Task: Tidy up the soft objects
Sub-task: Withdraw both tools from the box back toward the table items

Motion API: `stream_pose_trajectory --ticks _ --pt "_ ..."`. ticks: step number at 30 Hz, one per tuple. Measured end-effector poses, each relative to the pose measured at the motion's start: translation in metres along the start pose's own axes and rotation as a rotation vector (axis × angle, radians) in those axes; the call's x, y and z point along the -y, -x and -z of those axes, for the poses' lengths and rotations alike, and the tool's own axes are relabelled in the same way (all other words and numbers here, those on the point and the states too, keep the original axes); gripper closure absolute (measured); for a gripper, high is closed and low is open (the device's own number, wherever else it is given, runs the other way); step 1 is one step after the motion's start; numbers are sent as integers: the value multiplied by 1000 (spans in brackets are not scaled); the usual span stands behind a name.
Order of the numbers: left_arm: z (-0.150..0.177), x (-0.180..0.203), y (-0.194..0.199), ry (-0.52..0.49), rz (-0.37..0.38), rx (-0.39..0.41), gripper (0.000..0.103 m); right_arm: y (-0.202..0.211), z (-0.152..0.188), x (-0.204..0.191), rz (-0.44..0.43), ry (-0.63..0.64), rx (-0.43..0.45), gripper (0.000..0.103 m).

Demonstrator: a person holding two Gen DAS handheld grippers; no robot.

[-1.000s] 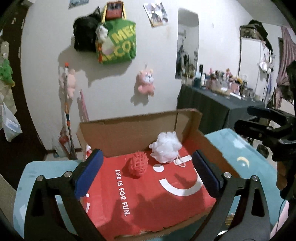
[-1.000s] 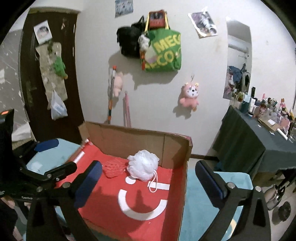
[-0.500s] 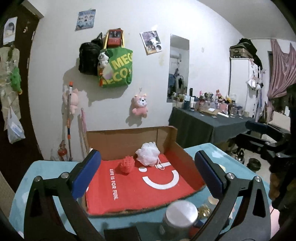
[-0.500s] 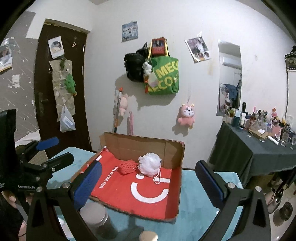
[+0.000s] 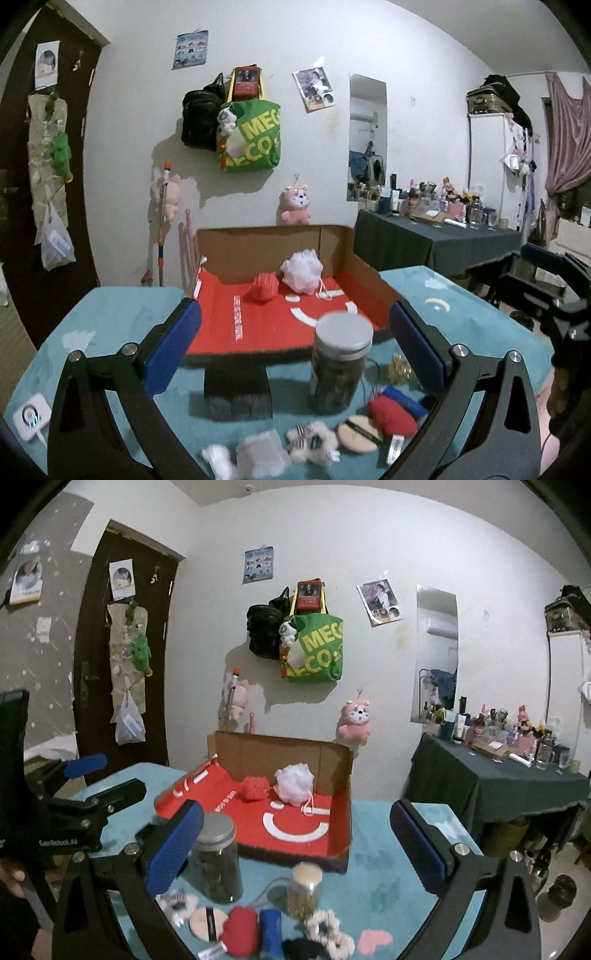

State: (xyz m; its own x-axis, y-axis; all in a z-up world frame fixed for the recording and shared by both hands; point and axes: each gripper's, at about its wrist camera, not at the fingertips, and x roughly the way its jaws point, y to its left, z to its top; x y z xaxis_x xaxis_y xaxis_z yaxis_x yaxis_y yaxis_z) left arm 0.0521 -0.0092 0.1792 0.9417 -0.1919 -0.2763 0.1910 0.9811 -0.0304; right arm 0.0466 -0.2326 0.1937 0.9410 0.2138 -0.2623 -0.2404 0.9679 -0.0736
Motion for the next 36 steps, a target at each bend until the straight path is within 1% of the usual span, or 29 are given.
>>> stream_pose_trajectory --ticks 2,4,11,15,21,25,28,32,36 --pt "11 2 6 8 -6 -6 0 9 11 -3 11 2 4 0" --pt "19 4 9 12 5 -16 0 16 23 -7 23 0 10 0" --pt "55 7 20 35 -2 -56 0 23 64 -17 55 -23 -27 0" --pt "75 9 22 46 -10 -85 0 17 86 -20 64 -35 -68 0" --pt "106 11 16 56 -17 -151 0 1 120 -14 52 -100 -169 0" --pt "125 12 8 33 -39 -194 0 -6 135 -11 48 -121 -209 0" --pt "137 11 -1 44 -32 -242 0 -10 141 -13 58 -112 -226 0" --pt "143 8 -10 62 -33 -284 0 -17 148 -10 57 -123 -255 0" --pt "146 6 -14 62 -45 -302 0 -21 155 -9 68 -119 -275 0"
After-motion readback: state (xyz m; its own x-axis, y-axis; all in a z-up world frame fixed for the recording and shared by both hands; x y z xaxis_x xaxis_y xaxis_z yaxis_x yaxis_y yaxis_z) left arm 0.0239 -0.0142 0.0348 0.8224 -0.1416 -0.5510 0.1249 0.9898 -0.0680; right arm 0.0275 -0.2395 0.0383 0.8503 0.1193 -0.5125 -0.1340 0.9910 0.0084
